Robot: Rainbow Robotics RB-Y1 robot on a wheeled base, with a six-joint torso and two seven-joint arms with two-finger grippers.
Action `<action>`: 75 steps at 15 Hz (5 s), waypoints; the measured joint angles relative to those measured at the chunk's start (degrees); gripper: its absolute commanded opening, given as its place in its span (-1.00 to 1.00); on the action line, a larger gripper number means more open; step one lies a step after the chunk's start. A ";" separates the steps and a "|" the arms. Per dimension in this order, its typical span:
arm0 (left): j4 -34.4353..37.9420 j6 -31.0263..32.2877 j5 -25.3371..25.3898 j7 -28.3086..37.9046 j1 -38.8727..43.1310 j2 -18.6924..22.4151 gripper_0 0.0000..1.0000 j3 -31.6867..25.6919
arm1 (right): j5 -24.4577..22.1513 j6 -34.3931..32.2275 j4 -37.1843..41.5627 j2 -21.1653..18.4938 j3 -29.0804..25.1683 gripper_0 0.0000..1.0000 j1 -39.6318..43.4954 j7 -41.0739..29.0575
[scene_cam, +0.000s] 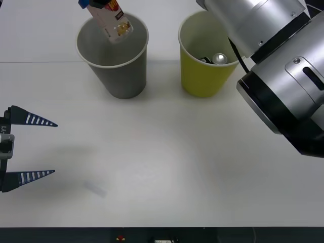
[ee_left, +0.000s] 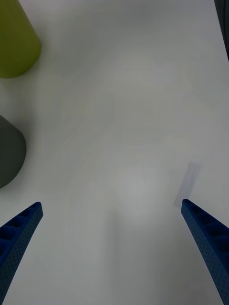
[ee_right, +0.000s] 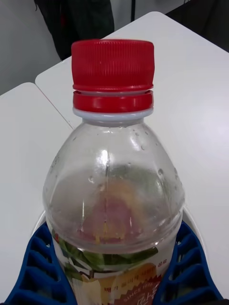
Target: Put the can into the green bin and the plastic bottle into the gray bin
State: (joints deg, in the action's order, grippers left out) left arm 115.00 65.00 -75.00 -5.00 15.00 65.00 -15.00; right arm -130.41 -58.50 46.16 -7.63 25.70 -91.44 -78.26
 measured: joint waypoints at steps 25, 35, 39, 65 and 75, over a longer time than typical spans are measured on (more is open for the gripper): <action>0.00 0.00 0.00 0.00 0.00 0.00 1.00 0.00 | -0.37 -1.82 2.87 -0.06 -3.20 1.00 1.15 2.30; 0.00 0.00 0.00 0.00 0.00 0.00 1.00 0.00 | -3.90 -17.34 50.41 -4.06 -15.20 1.00 27.91 3.56; 0.00 0.00 0.00 0.00 0.00 0.00 1.00 0.00 | -3.31 -21.90 65.67 -4.09 -18.08 1.00 39.45 6.06; 0.00 0.00 0.00 0.00 0.00 0.00 1.00 0.00 | 6.94 -16.26 93.88 -25.12 -31.06 1.00 87.56 21.54; 0.00 0.00 0.00 0.00 0.00 0.00 1.00 0.00 | 22.14 -5.93 84.12 -42.51 -32.27 1.00 96.50 39.31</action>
State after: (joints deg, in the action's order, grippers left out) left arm 115.00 65.00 -75.00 -5.00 15.00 65.00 -15.00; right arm -108.27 -64.43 130.27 -50.14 -6.57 5.06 -38.95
